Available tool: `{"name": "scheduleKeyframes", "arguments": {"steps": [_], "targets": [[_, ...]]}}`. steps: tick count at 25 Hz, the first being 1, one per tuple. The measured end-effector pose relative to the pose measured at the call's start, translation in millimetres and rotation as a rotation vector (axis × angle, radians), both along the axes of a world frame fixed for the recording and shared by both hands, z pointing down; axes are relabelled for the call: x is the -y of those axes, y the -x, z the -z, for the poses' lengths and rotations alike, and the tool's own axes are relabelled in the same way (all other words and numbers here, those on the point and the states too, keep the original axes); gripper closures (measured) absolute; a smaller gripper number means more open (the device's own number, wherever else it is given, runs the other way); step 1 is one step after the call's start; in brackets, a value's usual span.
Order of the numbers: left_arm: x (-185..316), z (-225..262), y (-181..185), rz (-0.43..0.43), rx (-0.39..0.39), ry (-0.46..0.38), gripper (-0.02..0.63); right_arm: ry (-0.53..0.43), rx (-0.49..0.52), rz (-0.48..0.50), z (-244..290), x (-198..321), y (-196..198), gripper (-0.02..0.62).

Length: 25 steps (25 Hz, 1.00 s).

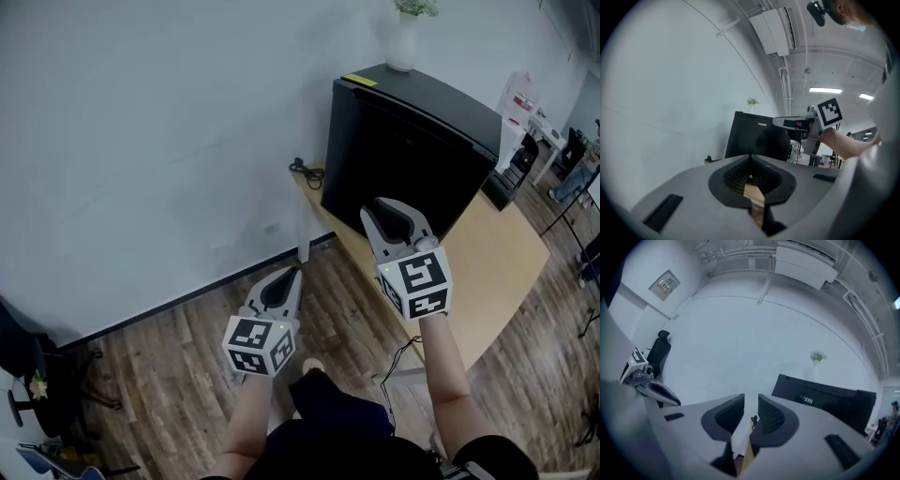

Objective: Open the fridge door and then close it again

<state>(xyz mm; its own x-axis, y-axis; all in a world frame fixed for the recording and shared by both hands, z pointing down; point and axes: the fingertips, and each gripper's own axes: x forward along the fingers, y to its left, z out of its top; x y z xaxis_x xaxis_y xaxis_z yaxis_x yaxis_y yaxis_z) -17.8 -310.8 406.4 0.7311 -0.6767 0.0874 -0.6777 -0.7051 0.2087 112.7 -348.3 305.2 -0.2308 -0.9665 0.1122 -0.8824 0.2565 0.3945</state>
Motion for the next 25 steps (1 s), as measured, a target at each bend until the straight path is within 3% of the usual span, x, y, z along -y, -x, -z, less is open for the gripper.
{"name": "scheduleKeyframes", "arguments": {"steps": [11,20,25], "targets": [[79,19,-18,-0.002,-0.027,-0.008,0.594,0.008,-0.344,-0.062,51,101,-35,0.432],[132,31,-35,0.003,-0.043,-0.024,0.594,0.100,-0.633,-0.134,63,169,-61,0.423],[154,26,-48,-0.005,-0.042,-0.012,0.594,0.148,-0.701,-0.179,62,197,-77,0.424]]}}
